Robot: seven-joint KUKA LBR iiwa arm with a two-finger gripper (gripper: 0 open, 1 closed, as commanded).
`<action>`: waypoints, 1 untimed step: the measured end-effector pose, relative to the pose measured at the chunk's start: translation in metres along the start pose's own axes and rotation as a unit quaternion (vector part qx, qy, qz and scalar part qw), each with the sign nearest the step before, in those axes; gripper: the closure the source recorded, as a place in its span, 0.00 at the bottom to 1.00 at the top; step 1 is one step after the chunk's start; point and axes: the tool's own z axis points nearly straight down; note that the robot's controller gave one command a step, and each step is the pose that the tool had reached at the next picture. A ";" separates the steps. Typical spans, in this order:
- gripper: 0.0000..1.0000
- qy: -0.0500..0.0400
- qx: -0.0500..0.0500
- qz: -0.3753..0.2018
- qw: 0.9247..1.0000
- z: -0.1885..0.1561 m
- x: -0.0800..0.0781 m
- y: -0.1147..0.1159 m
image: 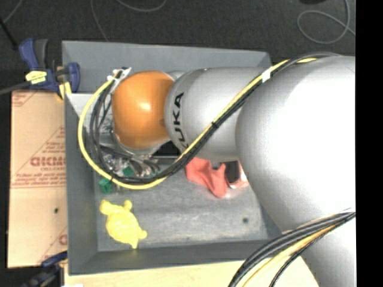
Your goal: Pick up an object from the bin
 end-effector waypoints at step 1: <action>1.00 0.004 0.000 -0.012 1.000 -0.097 0.011 0.001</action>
Offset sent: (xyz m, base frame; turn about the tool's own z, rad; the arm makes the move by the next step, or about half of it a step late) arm 0.0000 0.0000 0.0000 0.0000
